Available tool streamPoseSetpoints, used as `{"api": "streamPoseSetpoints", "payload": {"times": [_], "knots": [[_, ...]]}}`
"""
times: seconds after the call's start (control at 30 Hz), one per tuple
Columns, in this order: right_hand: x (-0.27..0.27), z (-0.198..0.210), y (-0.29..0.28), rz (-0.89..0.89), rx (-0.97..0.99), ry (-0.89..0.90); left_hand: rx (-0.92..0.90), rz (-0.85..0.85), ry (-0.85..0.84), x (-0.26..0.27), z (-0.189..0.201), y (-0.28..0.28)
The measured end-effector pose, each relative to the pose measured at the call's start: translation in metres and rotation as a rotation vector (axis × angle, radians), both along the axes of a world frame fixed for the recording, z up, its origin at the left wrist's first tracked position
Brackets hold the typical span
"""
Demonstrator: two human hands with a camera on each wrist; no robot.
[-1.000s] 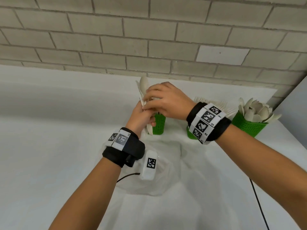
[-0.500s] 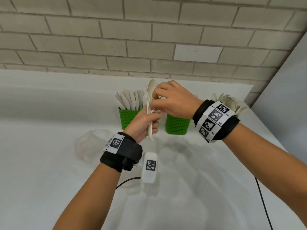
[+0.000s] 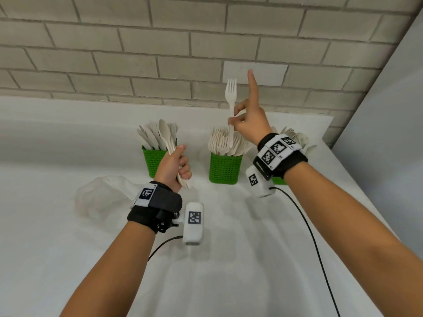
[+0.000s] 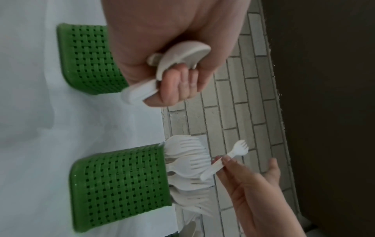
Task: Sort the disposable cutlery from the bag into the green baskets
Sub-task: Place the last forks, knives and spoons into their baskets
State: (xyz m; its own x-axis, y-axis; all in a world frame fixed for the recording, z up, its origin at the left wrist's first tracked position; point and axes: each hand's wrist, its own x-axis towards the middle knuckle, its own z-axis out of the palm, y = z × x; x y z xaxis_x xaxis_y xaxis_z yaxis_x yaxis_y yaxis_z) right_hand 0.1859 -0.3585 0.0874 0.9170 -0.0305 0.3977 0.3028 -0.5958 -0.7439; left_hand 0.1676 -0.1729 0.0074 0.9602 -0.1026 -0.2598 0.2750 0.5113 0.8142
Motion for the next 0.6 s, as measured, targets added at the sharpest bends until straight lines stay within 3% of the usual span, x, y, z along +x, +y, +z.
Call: {"api": "streamPoseSetpoints", "payload": {"times": [0.23, 0.37, 0.53, 0.6], "knots": [[0.011, 0.018, -0.010, 0.033, 0.166, -0.076, 0.130, -0.058, -0.077, 0.001, -0.002, -0.003], [0.006, 0.003, -0.010, 0.057, 0.077, 0.004, 0.299, -0.062, -0.146, 0.008, -0.001, -0.013], [0.013, 0.004, -0.006, 0.007, -0.051, 0.084, 0.513, -0.267, -0.193, 0.011, -0.004, -0.036], [0.018, 0.004, -0.003, 0.000, -0.091, 0.095, 0.522, -0.253, -0.211, 0.009, -0.003, -0.044]]}}
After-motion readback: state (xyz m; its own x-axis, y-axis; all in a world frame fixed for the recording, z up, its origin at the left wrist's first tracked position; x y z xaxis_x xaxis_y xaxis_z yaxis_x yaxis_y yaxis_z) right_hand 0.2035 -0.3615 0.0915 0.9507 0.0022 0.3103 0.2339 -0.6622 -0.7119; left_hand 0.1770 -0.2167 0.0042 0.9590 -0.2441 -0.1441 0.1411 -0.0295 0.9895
